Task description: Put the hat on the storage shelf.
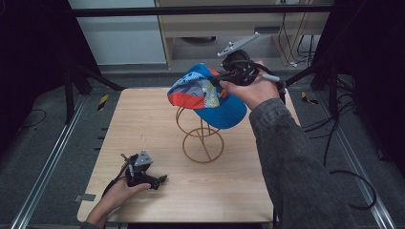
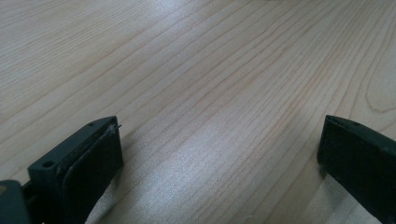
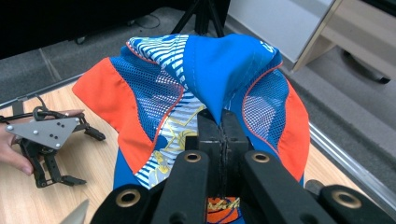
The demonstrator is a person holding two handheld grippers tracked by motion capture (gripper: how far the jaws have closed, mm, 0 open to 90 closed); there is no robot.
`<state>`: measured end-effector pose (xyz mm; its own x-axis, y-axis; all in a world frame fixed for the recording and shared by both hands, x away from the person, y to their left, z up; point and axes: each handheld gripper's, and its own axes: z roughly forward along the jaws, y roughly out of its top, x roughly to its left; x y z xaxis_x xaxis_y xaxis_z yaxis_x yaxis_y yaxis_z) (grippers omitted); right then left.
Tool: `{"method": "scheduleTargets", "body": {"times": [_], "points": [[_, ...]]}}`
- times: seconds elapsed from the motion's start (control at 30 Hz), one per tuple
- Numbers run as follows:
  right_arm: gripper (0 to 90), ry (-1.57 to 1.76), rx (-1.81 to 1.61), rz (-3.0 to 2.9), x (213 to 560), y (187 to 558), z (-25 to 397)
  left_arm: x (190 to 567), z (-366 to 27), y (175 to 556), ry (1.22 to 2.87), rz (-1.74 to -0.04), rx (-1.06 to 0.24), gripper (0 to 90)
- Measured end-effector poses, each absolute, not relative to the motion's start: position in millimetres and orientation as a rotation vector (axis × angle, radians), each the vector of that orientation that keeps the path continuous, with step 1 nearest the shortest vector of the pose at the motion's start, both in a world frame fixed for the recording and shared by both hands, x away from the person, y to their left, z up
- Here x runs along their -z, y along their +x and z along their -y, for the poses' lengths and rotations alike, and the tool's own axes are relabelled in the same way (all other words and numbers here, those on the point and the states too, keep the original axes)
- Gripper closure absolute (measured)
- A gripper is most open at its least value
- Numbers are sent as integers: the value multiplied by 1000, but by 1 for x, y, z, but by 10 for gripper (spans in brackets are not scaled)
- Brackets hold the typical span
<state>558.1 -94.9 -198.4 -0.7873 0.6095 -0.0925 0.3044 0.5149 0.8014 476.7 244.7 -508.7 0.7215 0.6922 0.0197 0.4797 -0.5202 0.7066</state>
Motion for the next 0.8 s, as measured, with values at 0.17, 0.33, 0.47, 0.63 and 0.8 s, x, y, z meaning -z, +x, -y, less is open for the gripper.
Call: {"method": "scheduleTargets", "body": {"times": [0.17, 0.33, 0.47, 0.63, 0.8], "points": [[900, 757, -1130, -2412, 202, 566, 83, 509, -245, 477, 2223, -883, -391, 0], [899, 767, -1080, -2437, 207, 577, 71, 509, -245, 477, 2222, -884, -392, 0], [897, 773, -1053, -2471, 214, 585, 61, 509, -245, 477, 2223, -884, -392, 0], [897, 770, -1004, -2505, 224, 590, 51, 509, -245, 477, 2222, -886, -393, 0], [894, 759, -987, -2529, 230, 589, 47, 509, -245, 477, 2222, -887, -393, 0]]}}
